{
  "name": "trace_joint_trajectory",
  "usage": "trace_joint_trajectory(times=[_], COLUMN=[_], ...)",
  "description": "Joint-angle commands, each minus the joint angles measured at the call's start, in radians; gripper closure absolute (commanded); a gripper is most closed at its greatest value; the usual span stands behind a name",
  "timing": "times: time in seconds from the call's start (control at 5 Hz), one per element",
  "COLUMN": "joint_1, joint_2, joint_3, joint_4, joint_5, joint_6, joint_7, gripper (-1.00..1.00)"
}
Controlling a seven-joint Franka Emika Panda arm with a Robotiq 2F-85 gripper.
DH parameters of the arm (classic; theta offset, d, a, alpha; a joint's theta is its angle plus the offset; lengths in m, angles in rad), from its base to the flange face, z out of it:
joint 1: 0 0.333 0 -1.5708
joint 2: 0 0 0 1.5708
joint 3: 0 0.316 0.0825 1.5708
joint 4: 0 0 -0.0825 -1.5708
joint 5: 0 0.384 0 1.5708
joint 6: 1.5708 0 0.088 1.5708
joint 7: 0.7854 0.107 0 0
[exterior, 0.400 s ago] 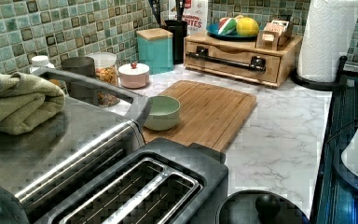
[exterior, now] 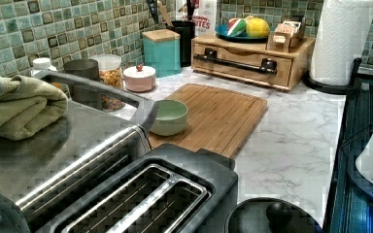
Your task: Open the drawer.
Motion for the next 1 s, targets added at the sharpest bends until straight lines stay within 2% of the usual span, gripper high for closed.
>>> trace_joint_trajectory(times=[0.2, 0.4, 0.6, 0.8, 1.0], joint_1=[-0.036, -0.133, -0.109, -0.137, -0.133], joint_2=[-0.049, -0.051, -0.054, -0.015, -0.011], joint_3=[-0.020, 0.034, -0.043, -0.049, -0.097], joint_4=[-0.095, -0.140, -0.175, -0.124, -0.143], joint_5=[-0.063, -0.106, -0.127, -0.168, -0.189], joint_6=[0.047, 0.127, 0.191, 0.149, 0.201], joint_7=[-0.278, -0.359, -0.487, -0.554, -0.615], gripper=[-1.00, -1.00, -1.00, -1.00, -1.00])
